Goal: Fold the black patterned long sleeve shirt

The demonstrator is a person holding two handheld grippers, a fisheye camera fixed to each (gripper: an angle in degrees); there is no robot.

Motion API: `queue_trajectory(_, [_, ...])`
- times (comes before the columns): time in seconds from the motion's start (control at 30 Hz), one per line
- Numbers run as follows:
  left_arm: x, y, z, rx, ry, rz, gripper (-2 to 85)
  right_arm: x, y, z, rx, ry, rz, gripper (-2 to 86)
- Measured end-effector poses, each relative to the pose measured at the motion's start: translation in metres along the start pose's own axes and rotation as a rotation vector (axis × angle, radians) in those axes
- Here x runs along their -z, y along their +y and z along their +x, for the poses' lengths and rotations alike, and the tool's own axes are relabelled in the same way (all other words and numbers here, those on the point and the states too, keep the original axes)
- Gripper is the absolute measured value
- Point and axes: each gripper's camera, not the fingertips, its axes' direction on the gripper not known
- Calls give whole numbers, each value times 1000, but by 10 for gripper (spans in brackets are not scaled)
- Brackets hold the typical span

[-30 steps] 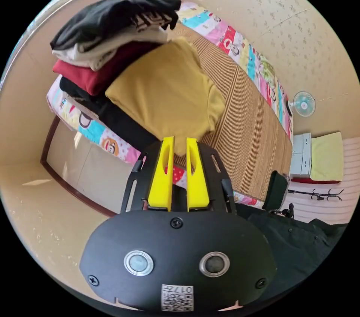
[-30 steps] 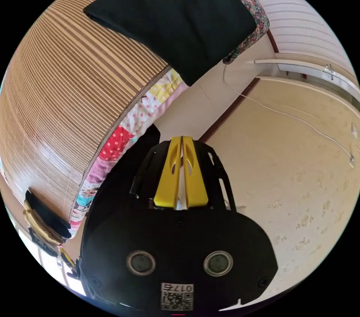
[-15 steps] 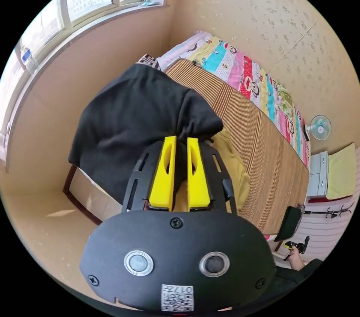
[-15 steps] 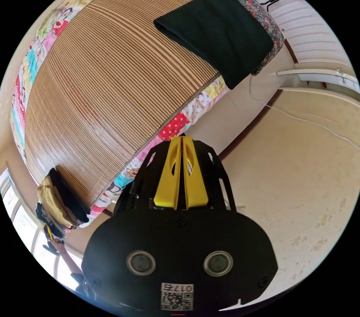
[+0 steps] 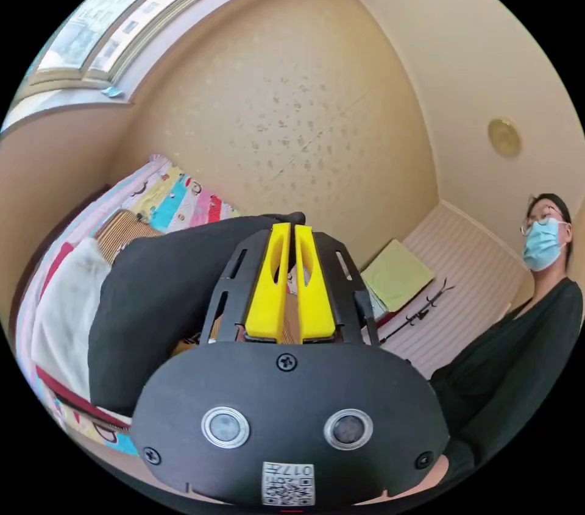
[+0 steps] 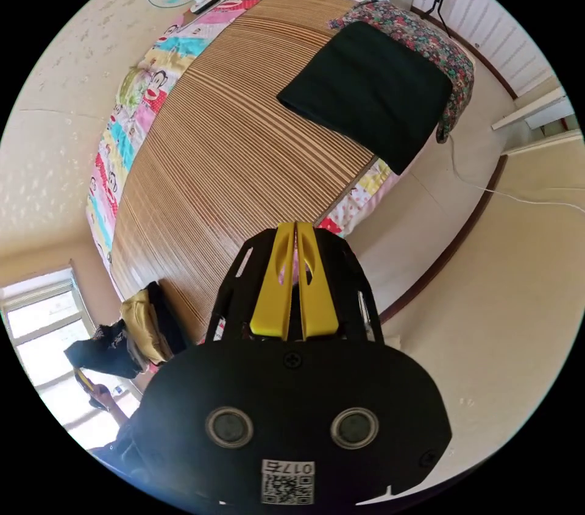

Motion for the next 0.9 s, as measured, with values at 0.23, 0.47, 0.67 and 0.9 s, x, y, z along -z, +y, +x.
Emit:
queue_trajectory(0.23, [-125,-9,142,-337,781,22,-6,73,46,-85,600,-486,211,17])
queue_trajectory(0.47, [-272,57,235,-293,1030,-179,-5,150,142,-169,1162,-1123,281,114])
queue_trajectory(0.67, [-368,133,267,-165,1159,-319,-5,126,207,-235,1407,-748,226,130])
queue_trajectory(0.9, [-427,185,247,-29,570,-528,-2,140,233,-219,1226,-602,484,42])
